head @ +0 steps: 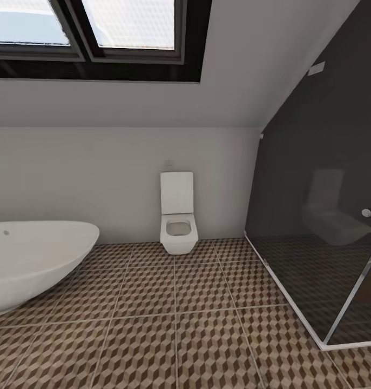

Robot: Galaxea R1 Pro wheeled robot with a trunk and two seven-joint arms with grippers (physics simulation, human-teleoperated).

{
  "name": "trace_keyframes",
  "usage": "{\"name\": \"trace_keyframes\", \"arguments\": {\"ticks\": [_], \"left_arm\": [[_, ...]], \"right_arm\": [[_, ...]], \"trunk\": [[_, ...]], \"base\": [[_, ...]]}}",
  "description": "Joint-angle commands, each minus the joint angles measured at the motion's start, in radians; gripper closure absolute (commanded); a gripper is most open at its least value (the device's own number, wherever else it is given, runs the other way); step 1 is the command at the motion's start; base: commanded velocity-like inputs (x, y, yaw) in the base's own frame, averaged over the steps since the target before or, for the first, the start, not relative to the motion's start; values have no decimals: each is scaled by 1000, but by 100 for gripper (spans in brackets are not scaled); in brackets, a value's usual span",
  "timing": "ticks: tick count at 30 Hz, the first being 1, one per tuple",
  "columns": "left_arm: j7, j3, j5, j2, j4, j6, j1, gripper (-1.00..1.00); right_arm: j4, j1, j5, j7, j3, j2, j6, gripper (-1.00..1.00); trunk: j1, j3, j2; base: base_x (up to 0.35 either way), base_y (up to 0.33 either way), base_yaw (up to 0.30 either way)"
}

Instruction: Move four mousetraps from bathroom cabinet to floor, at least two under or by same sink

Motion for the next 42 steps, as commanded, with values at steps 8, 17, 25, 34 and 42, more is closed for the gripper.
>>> {"name": "trace_keyframes", "arguments": {"ticks": [8,17,25,34,42], "left_arm": [[0,-2,0,4,2,1,0,-100],[0,-2,0,4,3,0,0,-100],[-1,1,2,0,0,0,0,-100],[-2,3,1,-3,-31,-23,0,-100],[0,3,-4,6,-76,-68,0,-100]], "right_arm": [[-5,-3,1,0,0,5,-17,-100],[-5,-4,0,0,2,7,-29,-100],[-6,-4,0,0,-1,6,-35,-100],[-13,-4,-2,1,-3,9,-52,-100],[-41,-4,1,1,-2,8,-97,-100]], "trunk": [[0,-1,0],[0,-1,0],[0,-1,0],[0,-1,0],[0,-1,0]], "base": [[0,0,0],[0,0,0],[0,0,0],[0,0,0],[0,0,0]]}}
